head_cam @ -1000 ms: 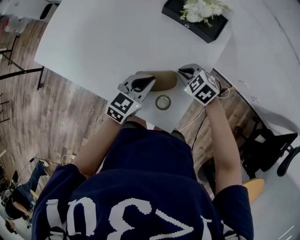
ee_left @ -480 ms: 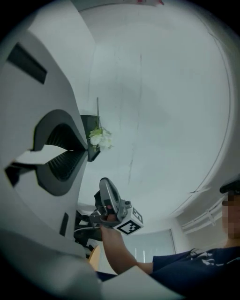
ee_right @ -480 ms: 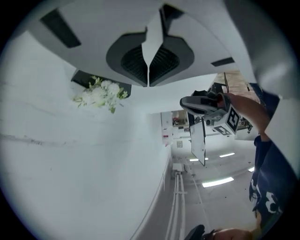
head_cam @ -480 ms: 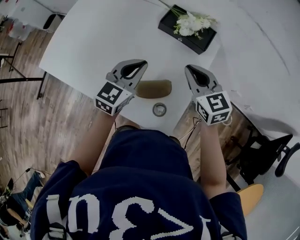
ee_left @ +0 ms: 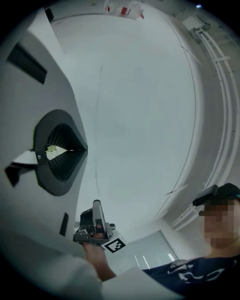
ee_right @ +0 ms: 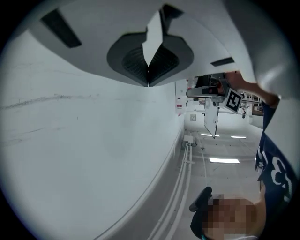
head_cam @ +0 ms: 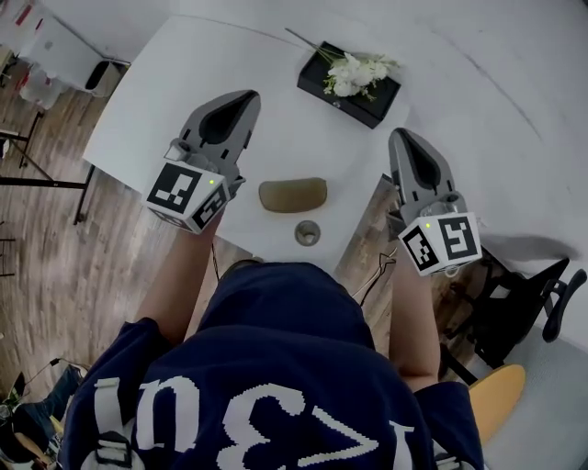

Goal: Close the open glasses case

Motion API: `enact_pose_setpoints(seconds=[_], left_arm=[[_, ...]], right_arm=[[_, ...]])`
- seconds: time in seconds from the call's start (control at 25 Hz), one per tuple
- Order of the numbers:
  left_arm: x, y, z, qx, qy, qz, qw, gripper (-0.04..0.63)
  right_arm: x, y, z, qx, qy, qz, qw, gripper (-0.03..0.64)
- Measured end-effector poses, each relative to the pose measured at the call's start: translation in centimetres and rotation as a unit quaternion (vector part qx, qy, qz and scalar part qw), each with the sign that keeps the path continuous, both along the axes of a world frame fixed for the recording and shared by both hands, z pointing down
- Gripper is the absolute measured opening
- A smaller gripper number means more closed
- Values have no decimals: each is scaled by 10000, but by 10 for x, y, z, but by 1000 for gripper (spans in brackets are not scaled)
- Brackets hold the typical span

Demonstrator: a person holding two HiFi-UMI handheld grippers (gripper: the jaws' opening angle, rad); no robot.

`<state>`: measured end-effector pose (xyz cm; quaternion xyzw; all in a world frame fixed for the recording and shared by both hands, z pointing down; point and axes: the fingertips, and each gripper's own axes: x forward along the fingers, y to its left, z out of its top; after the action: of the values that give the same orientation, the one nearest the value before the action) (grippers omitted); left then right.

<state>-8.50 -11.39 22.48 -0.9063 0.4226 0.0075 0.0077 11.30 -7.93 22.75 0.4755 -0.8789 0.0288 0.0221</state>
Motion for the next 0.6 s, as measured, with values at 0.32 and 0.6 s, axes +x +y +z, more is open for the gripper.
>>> enact_pose_setpoints(seconds=[0.32,0.6], left_arm=[[-3,13,-36,372,322,-76,9988,14],[2,18,-41,434,403,20,9982,14]], right_arm=[[9,11,-33,279,-187,405,9986,23],[11,16,-41,341,-249,538,9977,24]])
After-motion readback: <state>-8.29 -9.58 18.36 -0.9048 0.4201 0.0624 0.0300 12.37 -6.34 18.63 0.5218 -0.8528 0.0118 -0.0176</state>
